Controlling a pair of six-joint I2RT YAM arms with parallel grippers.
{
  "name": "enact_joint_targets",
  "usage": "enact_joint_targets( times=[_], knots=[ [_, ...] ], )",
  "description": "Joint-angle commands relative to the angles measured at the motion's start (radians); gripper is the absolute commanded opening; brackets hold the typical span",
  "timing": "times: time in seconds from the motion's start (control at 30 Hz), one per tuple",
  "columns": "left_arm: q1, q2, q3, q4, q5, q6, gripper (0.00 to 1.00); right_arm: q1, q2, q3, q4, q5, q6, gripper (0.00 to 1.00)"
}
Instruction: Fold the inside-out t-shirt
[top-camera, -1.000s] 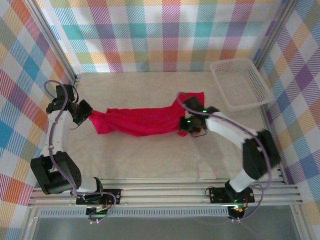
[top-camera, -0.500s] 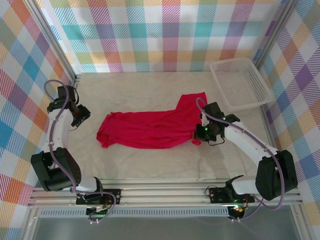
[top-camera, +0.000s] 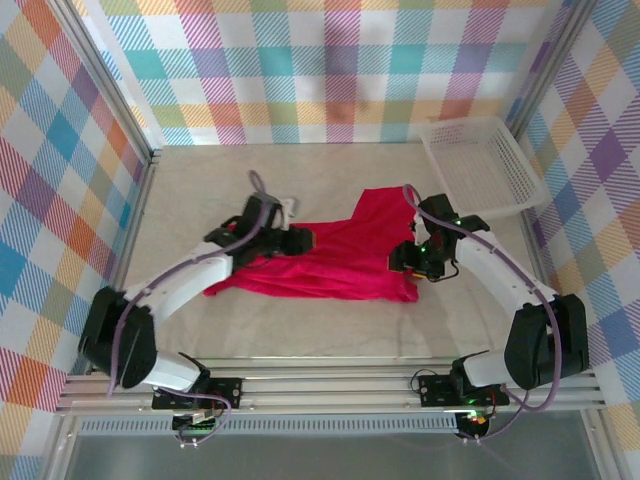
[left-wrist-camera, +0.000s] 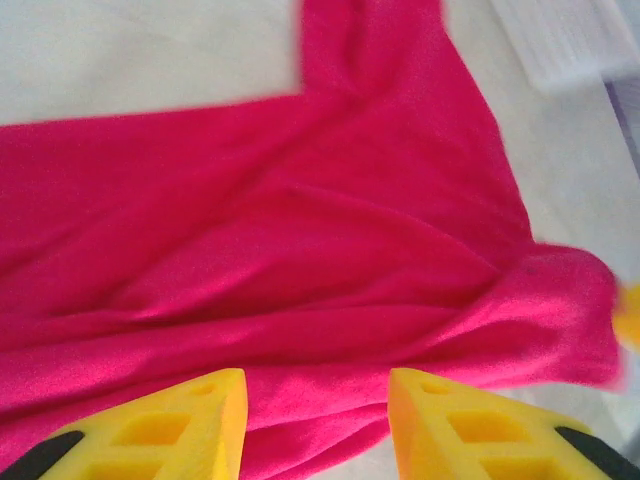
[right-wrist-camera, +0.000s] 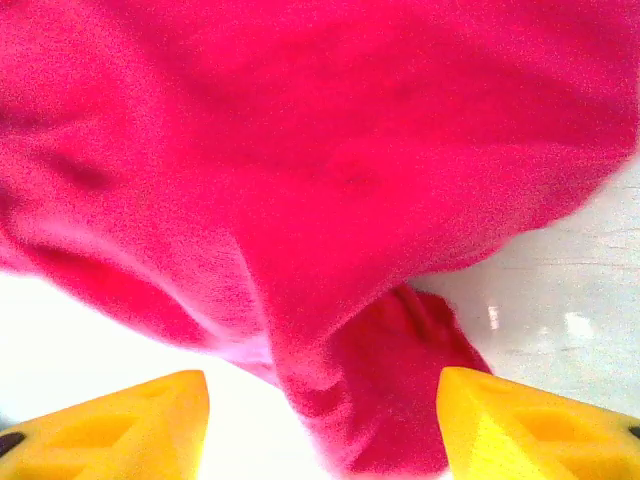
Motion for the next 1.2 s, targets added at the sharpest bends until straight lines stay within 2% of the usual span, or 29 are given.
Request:
enact_joint_targets(
  times=[0.0, 0.1, 0.13, 0.17, 0.27, 0.33, 0.53, 0.77, 0.8, 0.83, 0.97, 1.03, 1.07, 1.13, 1.17],
  knots=[
    [-0.089, 0.070, 0.026, 0.175, 0.064, 0.191, 0.40, -0.039, -0.042, -0.055, -0.006, 0.162, 0.036, 0.52],
    [-0.158, 0.172, 0.116, 0.076, 0.040, 0.339, 0.41, -0.043, -0.057, -0.074, 0.029, 0.085, 0.048, 0.31],
    [-0.173, 0.199, 0.139, 0.046, 0.041, 0.377, 0.41, -0.042, -0.060, -0.077, 0.029, 0.057, 0.048, 0.29],
    [-0.189, 0.226, 0.161, 0.016, 0.040, 0.421, 0.42, -0.042, -0.065, -0.082, 0.026, 0.026, 0.049, 0.30],
    [-0.220, 0.265, 0.174, -0.015, 0.031, 0.524, 0.44, -0.039, -0.090, -0.118, 0.028, -0.069, 0.049, 0.46],
    [-0.232, 0.270, 0.152, -0.001, 0.033, 0.587, 0.47, -0.034, -0.109, -0.152, 0.038, -0.113, 0.057, 0.50],
    [-0.242, 0.274, 0.110, -0.028, 0.015, 0.736, 0.50, -0.032, -0.125, -0.197, 0.044, -0.122, 0.060, 0.51],
    [-0.263, 0.316, 0.129, -0.066, 0.068, 0.759, 0.56, -0.033, -0.102, -0.158, 0.046, -0.131, 0.055, 0.55],
    [-0.268, 0.325, 0.134, -0.072, 0.071, 0.759, 0.68, -0.033, -0.100, -0.155, 0.045, -0.131, 0.055, 0.56],
    [-0.275, 0.332, 0.138, -0.073, 0.075, 0.761, 0.83, -0.032, -0.099, -0.152, 0.044, -0.131, 0.055, 0.57],
    [-0.300, 0.384, 0.155, -0.119, 0.041, 0.781, 0.83, -0.033, -0.096, -0.147, 0.044, -0.131, 0.055, 0.59],
    [-0.302, 0.415, 0.171, -0.127, 0.011, 0.789, 0.76, -0.033, -0.096, -0.148, 0.043, -0.131, 0.055, 0.59],
    [-0.302, 0.429, 0.181, -0.129, -0.007, 0.797, 0.60, -0.032, -0.098, -0.150, 0.040, -0.131, 0.055, 0.59],
    [-0.301, 0.451, 0.215, -0.156, -0.027, 0.803, 0.12, -0.033, -0.101, -0.153, 0.038, -0.132, 0.053, 0.56],
    [-0.299, 0.457, 0.238, -0.175, -0.028, 0.802, 0.00, -0.033, -0.103, -0.158, 0.038, -0.134, 0.053, 0.55]
  ],
)
